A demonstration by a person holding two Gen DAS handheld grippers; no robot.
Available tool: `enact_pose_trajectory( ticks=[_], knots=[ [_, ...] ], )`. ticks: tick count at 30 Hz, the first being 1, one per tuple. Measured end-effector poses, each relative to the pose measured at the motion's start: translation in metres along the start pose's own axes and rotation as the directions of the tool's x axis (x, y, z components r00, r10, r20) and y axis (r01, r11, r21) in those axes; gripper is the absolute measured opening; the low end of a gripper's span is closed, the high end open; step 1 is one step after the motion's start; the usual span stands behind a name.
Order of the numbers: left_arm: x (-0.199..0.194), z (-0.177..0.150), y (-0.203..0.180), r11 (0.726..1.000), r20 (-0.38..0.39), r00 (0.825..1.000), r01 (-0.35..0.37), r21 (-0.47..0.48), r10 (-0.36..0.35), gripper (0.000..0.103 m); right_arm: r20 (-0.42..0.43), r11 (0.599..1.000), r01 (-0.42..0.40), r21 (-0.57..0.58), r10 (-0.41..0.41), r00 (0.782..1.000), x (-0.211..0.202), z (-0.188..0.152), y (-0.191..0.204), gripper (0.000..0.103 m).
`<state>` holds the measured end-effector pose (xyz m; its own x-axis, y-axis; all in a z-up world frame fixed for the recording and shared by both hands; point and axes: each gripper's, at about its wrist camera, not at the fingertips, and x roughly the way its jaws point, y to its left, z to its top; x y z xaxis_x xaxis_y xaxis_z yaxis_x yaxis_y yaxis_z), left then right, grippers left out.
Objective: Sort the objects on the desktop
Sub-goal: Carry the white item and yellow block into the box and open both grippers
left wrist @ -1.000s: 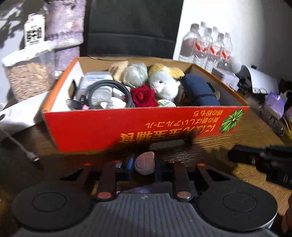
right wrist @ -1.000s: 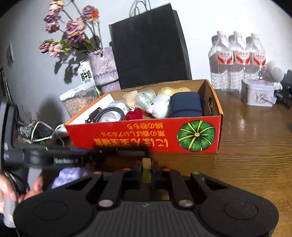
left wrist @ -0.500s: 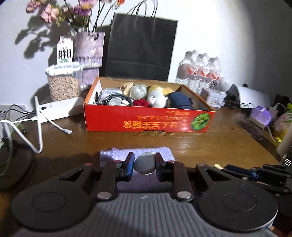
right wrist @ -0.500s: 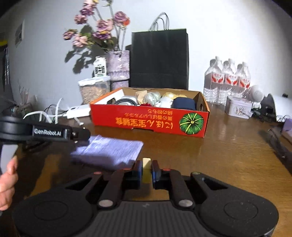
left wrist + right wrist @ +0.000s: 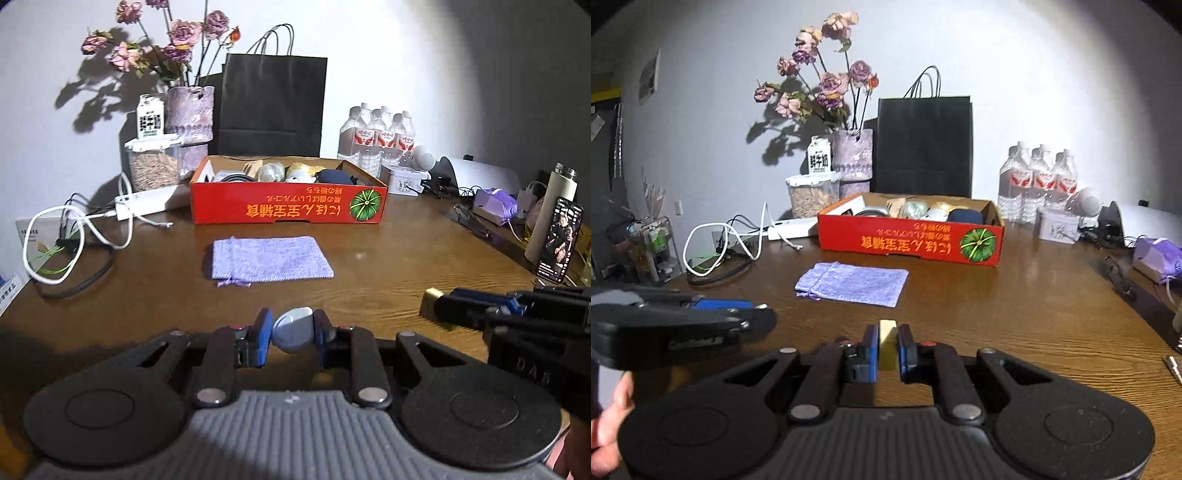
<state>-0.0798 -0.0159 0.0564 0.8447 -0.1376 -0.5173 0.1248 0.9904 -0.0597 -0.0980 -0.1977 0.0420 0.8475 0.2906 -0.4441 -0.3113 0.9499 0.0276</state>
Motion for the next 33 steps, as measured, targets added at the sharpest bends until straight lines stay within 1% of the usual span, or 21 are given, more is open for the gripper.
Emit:
enact_pose_trajectory(
  ticks=[2, 9, 12, 15, 20, 24, 27, 28, 31, 32, 33],
  knots=[
    [-0.003, -0.001, 0.001, 1.000, 0.005, 1.000, -0.001, -0.003, 0.001, 0.025, -0.002, 1.000, 0.006, 0.000, -0.006, 1.000, 0.000, 0.001, -0.001, 0.010],
    [-0.003, 0.005, -0.001, 1.000, 0.028, 1.000, 0.011, 0.003, -0.011, 0.025, -0.068, 0.997, 0.074, 0.027, -0.072, 0.995, 0.020, 0.009, -0.011, 0.010],
    [0.004, 0.009, 0.001, 1.000, 0.026, 1.000, 0.009, 0.000, -0.009, 0.025, -0.086, 0.996, 0.086, 0.034, -0.082, 0.993, 0.031, 0.013, -0.017, 0.010],
    [0.015, 0.017, 0.005, 1.000, 0.026, 1.000, -0.003, -0.005, 0.003, 0.025, -0.107, 0.993, 0.113, 0.019, -0.111, 0.988, 0.047, 0.018, -0.022, 0.010],
    [0.032, 0.037, 0.013, 1.000, 0.035, 0.999, -0.010, -0.010, 0.011, 0.025, -0.110, 0.990, 0.141, 0.000, -0.141, 0.984, 0.071, 0.037, -0.031, 0.010],
    [0.048, 0.053, 0.018, 1.000, 0.048, 0.999, -0.007, 0.000, 0.007, 0.025, -0.093, 0.987, 0.159, -0.018, -0.160, 0.983, 0.090, 0.055, -0.038, 0.010],
    [0.067, 0.071, 0.024, 1.000, 0.052, 0.999, 0.001, 0.001, -0.001, 0.025, -0.081, 0.988, 0.150, -0.018, -0.151, 0.985, 0.110, 0.073, -0.047, 0.010],
    [0.075, 0.081, 0.027, 1.000, 0.054, 0.999, 0.005, -0.002, -0.005, 0.025, -0.074, 0.991, 0.136, -0.011, -0.137, 0.988, 0.118, 0.084, -0.051, 0.010],
    [0.103, 0.117, 0.037, 1.000, 0.059, 0.998, 0.014, 0.007, -0.014, 0.024, -0.070, 0.997, 0.064, 0.035, -0.062, 0.996, 0.143, 0.120, -0.065, 0.010],
    [0.113, 0.131, 0.040, 0.999, 0.054, 0.998, 0.032, 0.015, -0.033, 0.025, -0.071, 0.998, 0.039, 0.047, -0.035, 0.997, 0.155, 0.134, -0.070, 0.010],
    [0.126, 0.146, 0.045, 0.999, 0.044, 0.998, 0.047, 0.002, -0.048, 0.025, -0.075, 0.998, 0.026, 0.062, -0.021, 0.997, 0.165, 0.146, -0.074, 0.010]
  ],
)
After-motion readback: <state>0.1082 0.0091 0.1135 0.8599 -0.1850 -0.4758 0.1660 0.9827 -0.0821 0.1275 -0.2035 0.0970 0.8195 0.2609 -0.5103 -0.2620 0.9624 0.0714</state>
